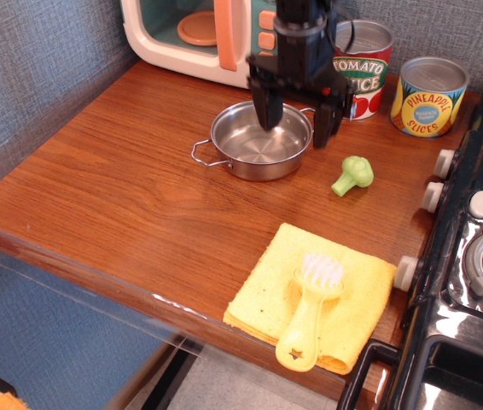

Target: Move the pot to the left of the green vegetable.

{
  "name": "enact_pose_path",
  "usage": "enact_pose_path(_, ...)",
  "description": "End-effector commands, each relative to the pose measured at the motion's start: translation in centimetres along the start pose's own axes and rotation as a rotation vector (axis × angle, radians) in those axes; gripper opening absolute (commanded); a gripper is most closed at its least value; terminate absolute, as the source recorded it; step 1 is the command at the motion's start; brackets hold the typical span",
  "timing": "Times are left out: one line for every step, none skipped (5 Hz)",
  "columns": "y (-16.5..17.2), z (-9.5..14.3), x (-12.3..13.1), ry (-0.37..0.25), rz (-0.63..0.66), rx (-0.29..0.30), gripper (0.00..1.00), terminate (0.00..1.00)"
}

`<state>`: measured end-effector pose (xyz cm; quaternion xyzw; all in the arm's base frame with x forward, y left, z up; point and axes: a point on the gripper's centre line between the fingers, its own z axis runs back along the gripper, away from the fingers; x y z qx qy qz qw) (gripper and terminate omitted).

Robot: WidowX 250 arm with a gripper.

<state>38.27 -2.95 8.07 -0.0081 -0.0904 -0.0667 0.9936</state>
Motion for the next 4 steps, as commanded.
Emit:
enact_pose_path(-0.62,5.95,-2.08,-0.039,0.138,0.053,1.0,0.0)
enact_pose_path(-0.36,5.8,-2.97,-0.025,0.147,0.021,1.0,0.0)
enact_pose_path(-0.36,5.8,-2.97,-0.025,0.147,0.021,1.0,0.0)
enact_pose_path(-0.36,5.8,-2.97,-0.025,0.147,0.021,1.0,1.0)
